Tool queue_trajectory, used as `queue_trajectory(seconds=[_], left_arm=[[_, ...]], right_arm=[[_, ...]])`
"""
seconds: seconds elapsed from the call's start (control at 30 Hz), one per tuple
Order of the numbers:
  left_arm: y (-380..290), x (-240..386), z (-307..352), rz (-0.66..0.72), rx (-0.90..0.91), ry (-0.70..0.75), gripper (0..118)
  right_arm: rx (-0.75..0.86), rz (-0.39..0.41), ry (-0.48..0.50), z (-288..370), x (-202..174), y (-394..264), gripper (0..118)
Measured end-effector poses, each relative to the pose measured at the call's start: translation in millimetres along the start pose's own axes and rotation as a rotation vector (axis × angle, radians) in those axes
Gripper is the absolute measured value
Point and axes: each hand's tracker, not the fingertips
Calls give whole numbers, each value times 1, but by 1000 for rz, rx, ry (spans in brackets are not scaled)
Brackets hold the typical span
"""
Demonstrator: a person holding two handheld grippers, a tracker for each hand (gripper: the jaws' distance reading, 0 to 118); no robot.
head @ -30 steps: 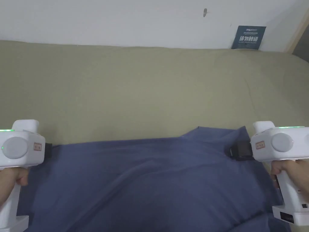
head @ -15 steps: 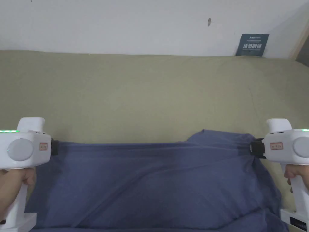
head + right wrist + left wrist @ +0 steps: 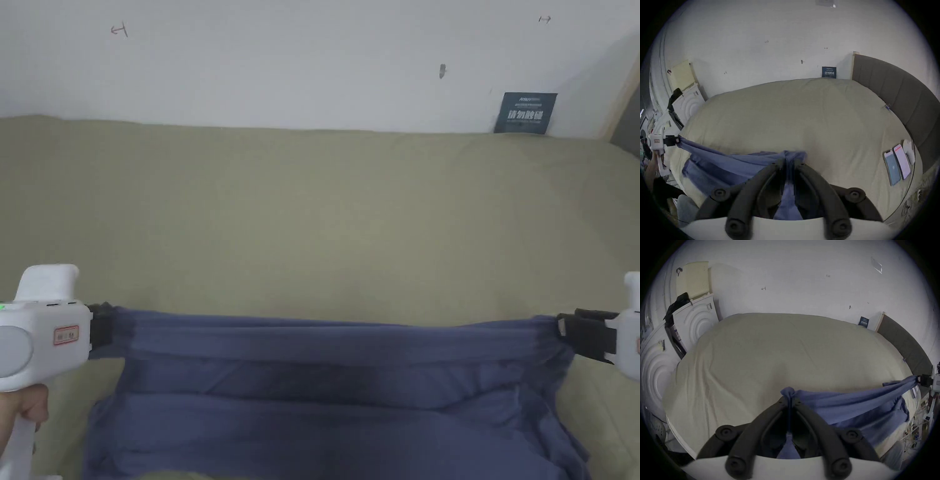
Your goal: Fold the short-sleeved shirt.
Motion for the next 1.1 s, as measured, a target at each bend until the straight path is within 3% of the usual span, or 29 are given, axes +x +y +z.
queue_trajectory(seconds=[0.4,0.57,0.83,0.87,0.9,0.93,0.97,1.0,1.03,1.1], left_arm=[[-86,-11,23,6,-53,-10,4],[-100,-11,20,22,-76,-4,4],[-108,-10,16,19,-91,1,6],[-109,-9,18,26,-86,-6,27],[-109,-9,21,29,-85,-7,66],[-108,-7,22,23,-83,7,106],[-108,-7,24,20,-79,11,118],[-109,-7,25,18,-64,18,114],[-104,-4,35,18,-9,34,113],[-95,1,44,37,15,61,113]], right_arm=[[-59,-7,-19,33,1,-98,14],[-91,-45,-30,28,6,-117,14],[-115,-18,-56,16,7,-133,14],[-111,-18,-62,16,5,-133,23],[-105,-22,-70,17,5,-132,47],[-101,-28,-94,19,2,-130,85],[-102,-33,-99,19,0,-128,118],[-96,-40,-87,20,-2,-126,112],[17,-74,-70,22,-5,-116,109],[-31,-26,-91,14,-19,-102,111]])
